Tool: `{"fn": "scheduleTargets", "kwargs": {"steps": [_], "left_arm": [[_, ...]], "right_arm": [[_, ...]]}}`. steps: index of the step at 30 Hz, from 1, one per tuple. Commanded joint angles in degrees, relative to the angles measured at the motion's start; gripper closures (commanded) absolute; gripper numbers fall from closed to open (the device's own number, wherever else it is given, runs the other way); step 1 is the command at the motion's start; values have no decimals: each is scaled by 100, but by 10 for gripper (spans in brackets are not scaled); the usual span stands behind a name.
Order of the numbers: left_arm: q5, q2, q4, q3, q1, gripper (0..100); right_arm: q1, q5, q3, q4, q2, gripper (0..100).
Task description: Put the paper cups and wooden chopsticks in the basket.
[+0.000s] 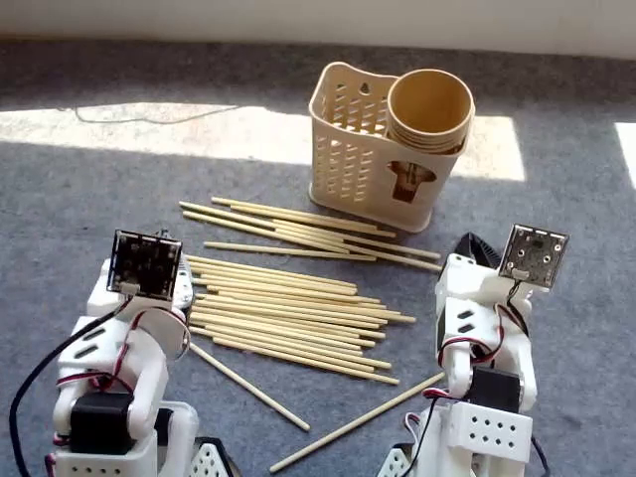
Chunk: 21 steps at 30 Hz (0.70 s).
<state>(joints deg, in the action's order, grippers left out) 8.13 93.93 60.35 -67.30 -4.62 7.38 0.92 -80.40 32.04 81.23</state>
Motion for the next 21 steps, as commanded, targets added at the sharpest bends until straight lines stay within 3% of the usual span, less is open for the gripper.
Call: {"fn": "scheduleTargets", "kwargs": {"steps": [1, 13, 21], "left_arm": [[0, 857, -105, -664, -514, 989], [0, 1042, 343, -1754, -1701, 989], [0, 1042, 308, -2255, -2079, 989]], "right_arm": [[22, -18, 22, -154, 40, 989], [40, -26, 84, -40, 57, 989], [-567, -862, 945, 1578, 31, 989]]}}
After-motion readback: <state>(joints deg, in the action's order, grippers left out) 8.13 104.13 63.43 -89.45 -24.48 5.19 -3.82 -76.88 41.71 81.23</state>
